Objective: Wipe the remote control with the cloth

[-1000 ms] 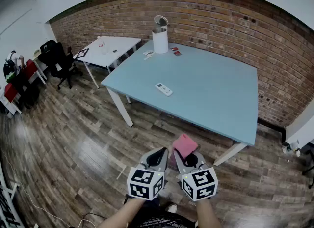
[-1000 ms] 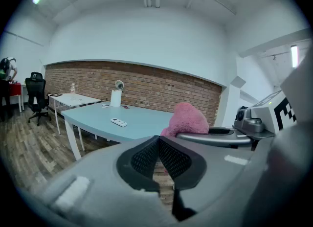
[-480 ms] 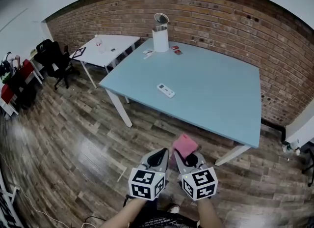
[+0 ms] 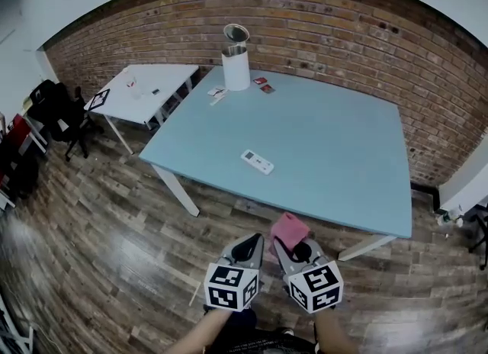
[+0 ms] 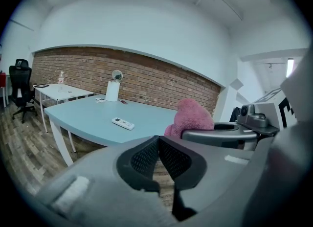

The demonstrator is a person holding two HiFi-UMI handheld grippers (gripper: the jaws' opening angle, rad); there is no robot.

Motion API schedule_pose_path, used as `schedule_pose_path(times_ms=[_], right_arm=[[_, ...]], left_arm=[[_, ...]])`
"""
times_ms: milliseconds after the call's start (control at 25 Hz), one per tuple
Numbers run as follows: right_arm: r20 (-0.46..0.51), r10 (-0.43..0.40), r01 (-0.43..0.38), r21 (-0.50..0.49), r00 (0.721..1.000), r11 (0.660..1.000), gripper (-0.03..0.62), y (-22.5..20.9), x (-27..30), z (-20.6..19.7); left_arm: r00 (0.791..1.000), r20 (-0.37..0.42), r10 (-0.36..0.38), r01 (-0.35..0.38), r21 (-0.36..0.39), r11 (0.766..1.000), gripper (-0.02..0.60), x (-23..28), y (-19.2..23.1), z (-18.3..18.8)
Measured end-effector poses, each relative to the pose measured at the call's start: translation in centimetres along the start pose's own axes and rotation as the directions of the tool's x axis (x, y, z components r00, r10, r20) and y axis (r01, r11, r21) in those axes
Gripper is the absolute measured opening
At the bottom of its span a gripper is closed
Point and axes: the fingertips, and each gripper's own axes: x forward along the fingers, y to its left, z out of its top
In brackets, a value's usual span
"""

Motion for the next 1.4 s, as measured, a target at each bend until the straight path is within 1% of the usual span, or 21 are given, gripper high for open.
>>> schedule_pose_path(times_ms=[160, 240, 320, 440, 520, 640, 720, 840, 1000, 1160, 1200, 1240, 1360, 1400], right_arm=[[-0.009, -0.04, 0.04, 0.005, 0.999, 0.999, 0.057, -0.6, 2.9, 1.1], [-0.015, -0.065, 0.065, 0.0, 0.998, 0.998, 0.057, -0.9, 4.0, 1.5], [-0.02, -0.095, 0.095, 0.002, 0.995, 0.996, 0.057, -1.5, 5.1, 1.9], [-0.025, -0.137, 0.137, 0.016, 0.99, 0.99, 0.057, -2.3, 6.5, 2.3], [-0.027, -0.152, 0.152, 0.019, 0.988, 0.988, 0.057, -2.4, 7.3, 2.4], [-0.031, -0.165, 0.165, 0.006, 0.986, 0.986, 0.058, -2.6, 8.3, 2.6], [-0.031, -0.177, 0.177, 0.004, 0.984, 0.984, 0.058, -3.0, 8.7, 2.8], [-0.023, -0.189, 0.19, 0.021, 0.982, 0.982, 0.058, -3.9, 9.4, 3.0], [-0.023, -0.199, 0.2, 0.055, 0.98, 0.978, 0.058, -5.2, 10.2, 2.5], [-0.018, -0.2, 0.201, 0.087, 0.98, 0.976, 0.058, -7.0, 11.4, 2.3], [-0.015, -0.198, 0.199, 0.094, 0.98, 0.976, 0.058, -7.5, 11.9, 2.4], [-0.011, -0.195, 0.195, 0.098, 0.981, 0.976, 0.058, -8.1, 12.3, 2.6], [-0.003, -0.18, 0.18, 0.09, 0.984, 0.98, 0.058, -9.5, 13.7, 3.2], [-0.003, -0.177, 0.177, 0.084, 0.984, 0.981, 0.058, -10.1, 14.1, 3.4]], left_arm=[[0.998, -0.029, -0.054, 0.055, 0.027, 0.998, -0.003, 2.0, 2.9, 1.3], [0.994, -0.045, -0.099, 0.101, 0.043, 0.994, -0.002, 3.0, 3.9, 1.8], [0.987, -0.059, -0.148, 0.152, 0.076, 0.985, -0.002, 3.9, 4.6, 2.5], [0.977, -0.082, -0.199, 0.209, 0.136, 0.969, -0.002, 5.1, 5.8, 3.4], [0.969, -0.095, -0.228, 0.24, 0.152, 0.959, -0.002, 5.7, 6.7, 3.6], [0.96, -0.123, -0.25, 0.269, 0.179, 0.946, -0.002, 6.7, 7.8, 3.6], [0.955, -0.144, -0.26, 0.287, 0.214, 0.934, -0.002, 7.5, 8.3, 3.6], [0.948, -0.17, -0.271, 0.309, 0.276, 0.91, -0.002, 8.9, 9.1, 3.7], [0.935, -0.218, -0.278, 0.339, 0.333, 0.88, 0.0, 11.0, 9.9, 3.8], [0.925, -0.267, -0.269, 0.361, 0.405, 0.84, 0.003, 13.5, 10.9, 3.6], [0.922, -0.282, -0.266, 0.368, 0.423, 0.828, 0.032, 14.2, 11.1, 3.6], [0.919, -0.295, -0.262, 0.375, 0.443, 0.814, 0.044, 14.9, 11.3, 3.6], [0.91, -0.331, -0.251, 0.395, 0.504, 0.768, 0.054, 17.1, 11.9, 3.7], [0.904, -0.347, -0.249, 0.407, 0.521, 0.75, 0.072, 17.8, 12.2, 3.6]])
